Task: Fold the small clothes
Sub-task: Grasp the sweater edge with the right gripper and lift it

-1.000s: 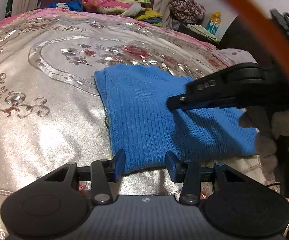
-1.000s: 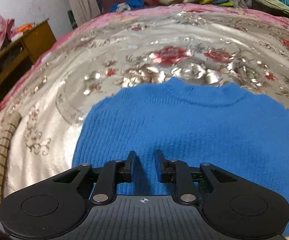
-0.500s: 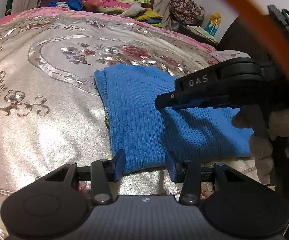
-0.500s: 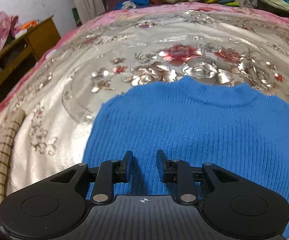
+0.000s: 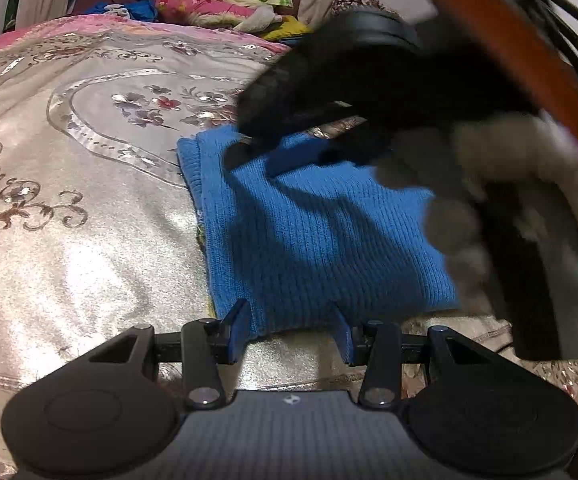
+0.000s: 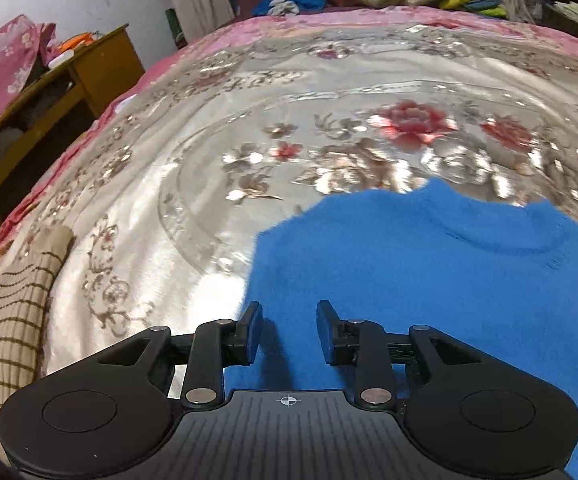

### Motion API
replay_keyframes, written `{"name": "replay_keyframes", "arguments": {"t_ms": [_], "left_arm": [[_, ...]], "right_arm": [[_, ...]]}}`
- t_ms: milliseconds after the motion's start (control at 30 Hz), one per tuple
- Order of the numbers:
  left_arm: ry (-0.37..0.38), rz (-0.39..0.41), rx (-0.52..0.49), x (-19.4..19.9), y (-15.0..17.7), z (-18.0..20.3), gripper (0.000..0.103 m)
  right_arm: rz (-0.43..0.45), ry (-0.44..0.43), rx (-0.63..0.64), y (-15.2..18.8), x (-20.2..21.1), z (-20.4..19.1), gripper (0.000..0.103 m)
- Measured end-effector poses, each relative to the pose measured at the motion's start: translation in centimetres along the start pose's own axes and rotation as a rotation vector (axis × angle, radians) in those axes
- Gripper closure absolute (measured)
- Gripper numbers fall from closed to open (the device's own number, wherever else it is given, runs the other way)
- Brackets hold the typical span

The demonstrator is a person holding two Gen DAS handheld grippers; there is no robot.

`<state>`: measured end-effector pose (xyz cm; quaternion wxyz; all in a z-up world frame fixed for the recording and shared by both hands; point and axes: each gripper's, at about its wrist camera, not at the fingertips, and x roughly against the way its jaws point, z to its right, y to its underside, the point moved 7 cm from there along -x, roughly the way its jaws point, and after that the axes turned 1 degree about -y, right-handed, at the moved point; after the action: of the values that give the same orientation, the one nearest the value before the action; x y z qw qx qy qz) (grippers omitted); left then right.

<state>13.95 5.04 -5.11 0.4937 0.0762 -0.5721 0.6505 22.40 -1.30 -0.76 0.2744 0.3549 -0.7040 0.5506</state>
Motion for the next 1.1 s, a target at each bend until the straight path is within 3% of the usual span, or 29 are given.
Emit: {"name": "replay_keyframes", "arguments": {"t_ms": [267,600,667,700,733,800,967,1033,1100], "left_arm": [[0.018,-0.004,0.010,0.2,0.2,-0.2,0.055],[0.024,-0.003,-0.002,0.4,0.7,-0.2,0.055],[0.018,0.005,-0.016,0.3,0.8,-0.3,0.054],[0.015,0.010,-0.019,0.4,0.9,-0.3,0.054],[0.015,0.014,-0.018,0.5,0.9,-0.3,0.054],[0.017,0.024,-0.011,0.7,1.2,-0.1,0.053],[0.009,0.061,-0.014,1.1,1.5,0.0,0.046],[-0.007,0.090,-0.004,1.5,1.7,0.0,0.041],[-0.041,0.125,0.007,1.8,1.9,-0.2,0.028]], "right_arm": [[-0.050,0.055,0.077,-1.4,-3.4,-2.4,0.069],[-0.101,0.158,0.247,-1.1,-6.4,-4.6,0.054],[-0.102,0.174,0.295,-1.0,-6.7,-4.9,0.057],[-0.104,0.177,0.297,-1.1,-6.6,-4.9,0.067],[-0.105,0.190,0.299,-1.2,-6.5,-4.6,0.084],[-0.101,0.200,0.293,-1.5,-6.0,-3.6,0.092],[-0.053,0.138,0.220,-2.0,-3.1,-2.0,0.095],[-0.026,0.105,0.189,-2.3,-1.6,-1.3,0.095],[-0.003,0.074,0.161,-2.5,-0.3,-0.7,0.095]]}}
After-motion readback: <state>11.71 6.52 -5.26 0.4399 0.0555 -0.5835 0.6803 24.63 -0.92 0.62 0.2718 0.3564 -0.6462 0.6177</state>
